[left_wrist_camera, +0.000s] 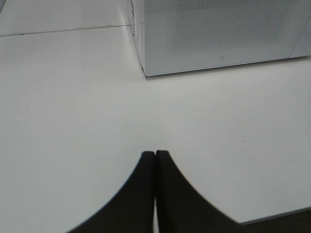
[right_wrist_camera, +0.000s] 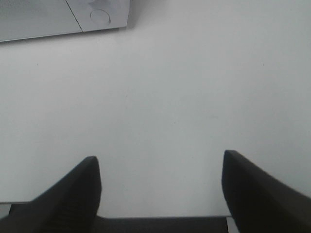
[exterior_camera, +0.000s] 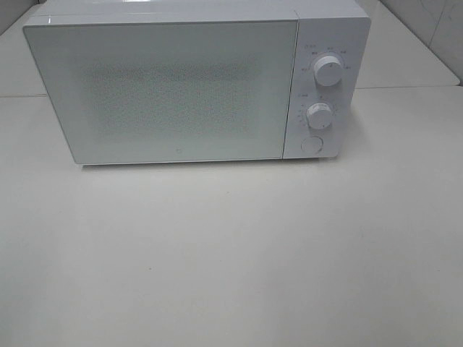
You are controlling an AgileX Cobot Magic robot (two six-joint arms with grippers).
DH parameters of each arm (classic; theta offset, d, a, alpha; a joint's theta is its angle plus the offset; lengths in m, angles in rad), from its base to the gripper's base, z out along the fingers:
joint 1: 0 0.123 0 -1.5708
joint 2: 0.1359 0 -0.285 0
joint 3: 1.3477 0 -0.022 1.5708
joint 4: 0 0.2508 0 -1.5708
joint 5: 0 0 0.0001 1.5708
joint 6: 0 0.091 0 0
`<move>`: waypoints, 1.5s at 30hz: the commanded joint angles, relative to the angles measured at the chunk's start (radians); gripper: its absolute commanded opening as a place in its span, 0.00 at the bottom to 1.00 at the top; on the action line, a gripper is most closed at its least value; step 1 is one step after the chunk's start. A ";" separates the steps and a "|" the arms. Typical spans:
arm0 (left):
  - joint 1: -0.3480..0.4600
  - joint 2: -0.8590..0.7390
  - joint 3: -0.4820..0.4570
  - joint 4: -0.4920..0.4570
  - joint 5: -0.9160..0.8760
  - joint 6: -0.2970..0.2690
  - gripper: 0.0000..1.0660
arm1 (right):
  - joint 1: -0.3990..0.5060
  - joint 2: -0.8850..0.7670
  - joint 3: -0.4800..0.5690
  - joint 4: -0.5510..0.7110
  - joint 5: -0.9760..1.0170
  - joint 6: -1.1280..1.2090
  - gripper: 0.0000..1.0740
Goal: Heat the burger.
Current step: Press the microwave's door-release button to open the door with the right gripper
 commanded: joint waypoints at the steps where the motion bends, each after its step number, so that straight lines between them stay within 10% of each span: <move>1: 0.001 -0.020 0.002 -0.006 -0.015 0.000 0.00 | -0.005 -0.109 0.018 0.001 -0.042 -0.032 0.62; 45: 0.001 -0.020 0.002 -0.008 -0.015 0.000 0.00 | -0.005 -0.191 0.052 0.006 -0.096 -0.065 0.62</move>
